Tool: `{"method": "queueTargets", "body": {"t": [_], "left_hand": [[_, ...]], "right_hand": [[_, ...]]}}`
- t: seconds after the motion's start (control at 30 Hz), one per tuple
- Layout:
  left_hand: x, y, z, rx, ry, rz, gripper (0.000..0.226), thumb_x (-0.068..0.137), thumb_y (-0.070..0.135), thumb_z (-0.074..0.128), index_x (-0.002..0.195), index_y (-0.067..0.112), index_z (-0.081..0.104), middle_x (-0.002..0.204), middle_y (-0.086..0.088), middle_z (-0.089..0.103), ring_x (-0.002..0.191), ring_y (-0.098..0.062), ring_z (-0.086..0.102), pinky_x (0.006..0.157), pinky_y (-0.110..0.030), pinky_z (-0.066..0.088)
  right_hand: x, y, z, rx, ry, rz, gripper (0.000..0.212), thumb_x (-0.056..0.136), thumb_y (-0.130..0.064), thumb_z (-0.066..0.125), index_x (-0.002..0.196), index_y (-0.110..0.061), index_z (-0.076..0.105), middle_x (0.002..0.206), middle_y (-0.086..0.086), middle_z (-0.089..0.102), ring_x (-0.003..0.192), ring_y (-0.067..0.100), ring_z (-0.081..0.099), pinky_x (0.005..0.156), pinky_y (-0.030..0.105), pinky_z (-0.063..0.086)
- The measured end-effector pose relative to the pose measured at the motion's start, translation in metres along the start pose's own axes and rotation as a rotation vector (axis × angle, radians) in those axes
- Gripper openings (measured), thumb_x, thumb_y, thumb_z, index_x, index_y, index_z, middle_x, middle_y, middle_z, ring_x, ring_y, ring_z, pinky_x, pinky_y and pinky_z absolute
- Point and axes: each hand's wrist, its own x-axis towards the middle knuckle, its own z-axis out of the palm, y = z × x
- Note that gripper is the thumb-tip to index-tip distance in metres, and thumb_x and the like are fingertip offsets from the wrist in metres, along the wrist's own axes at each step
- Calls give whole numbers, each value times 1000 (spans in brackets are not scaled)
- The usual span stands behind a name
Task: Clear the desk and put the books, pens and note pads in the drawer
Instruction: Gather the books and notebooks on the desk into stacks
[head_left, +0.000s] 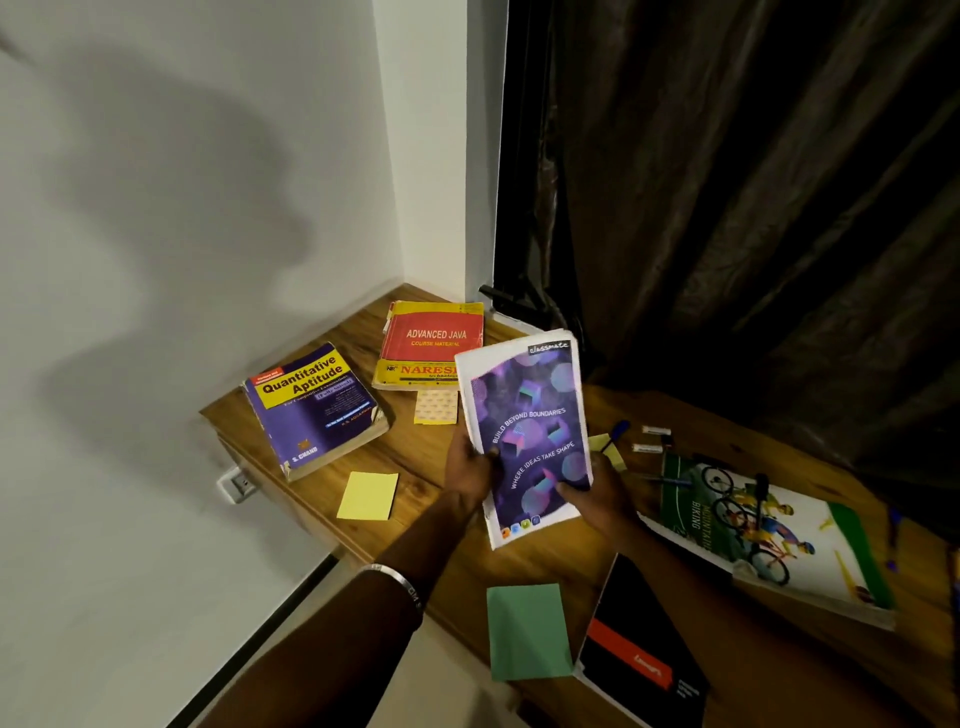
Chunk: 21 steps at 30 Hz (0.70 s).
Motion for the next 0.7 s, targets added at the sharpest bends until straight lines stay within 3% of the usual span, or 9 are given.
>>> {"method": "queueTargets", "body": {"t": [0.17, 0.27, 0.33, 0.4, 0.47, 0.57, 0.7], "left_hand": [[5, 18, 0, 69, -203, 56, 32, 96, 1, 47, 123, 18, 50, 117, -10, 65, 89, -20, 70, 70, -33, 60], [10, 25, 4, 91, -189, 72, 38, 96, 0, 46, 133, 9, 44, 115, -25, 63, 86, -42, 65, 56, -27, 57], [11, 27, 11, 121, -155, 68, 38, 96, -1, 46, 132, 8, 44, 105, -20, 67, 78, -40, 65, 56, -33, 57], [14, 29, 24, 136, -140, 75, 36, 93, -4, 48, 127, 8, 46, 93, -11, 69, 65, -27, 61, 52, -35, 51], [18, 32, 40, 146, -166, 87, 36, 89, -9, 50, 122, 7, 49, 97, -19, 68, 65, -28, 61, 54, -36, 51], [20, 35, 68, 101, -263, 46, 34, 84, -14, 50, 114, -1, 55, 105, -26, 68, 79, -39, 68, 67, -47, 56], [8, 30, 109, 43, -382, -36, 27, 79, -15, 53, 88, 9, 61, 87, -13, 71, 74, -31, 66, 61, -35, 57]], "right_hand": [[-1, -12, -15, 198, 98, -28, 41, 90, -9, 63, 128, 1, 51, 119, 6, 59, 111, 21, 55, 87, 30, 43], [0, -10, -24, 186, 164, -75, 25, 94, -10, 58, 117, 0, 57, 116, 16, 64, 107, 31, 61, 88, 39, 49], [-2, -7, -28, 165, 189, -93, 19, 94, -12, 58, 110, -2, 59, 114, 18, 65, 106, 34, 62, 90, 43, 51], [-5, -9, -37, 116, 256, -114, 20, 95, -12, 56, 110, -1, 61, 114, 18, 65, 107, 34, 61, 86, 32, 46], [-9, -10, -50, 82, 332, -84, 25, 95, -9, 53, 117, 1, 61, 119, 19, 63, 110, 35, 58, 82, 28, 38], [-12, -1, -74, 82, 406, -34, 28, 95, -9, 53, 120, -2, 60, 122, 19, 62, 114, 35, 57, 89, 31, 41], [-25, 27, -112, 92, 492, 104, 24, 94, -10, 53, 114, -2, 63, 117, 21, 64, 109, 37, 59, 91, 39, 45]]}}
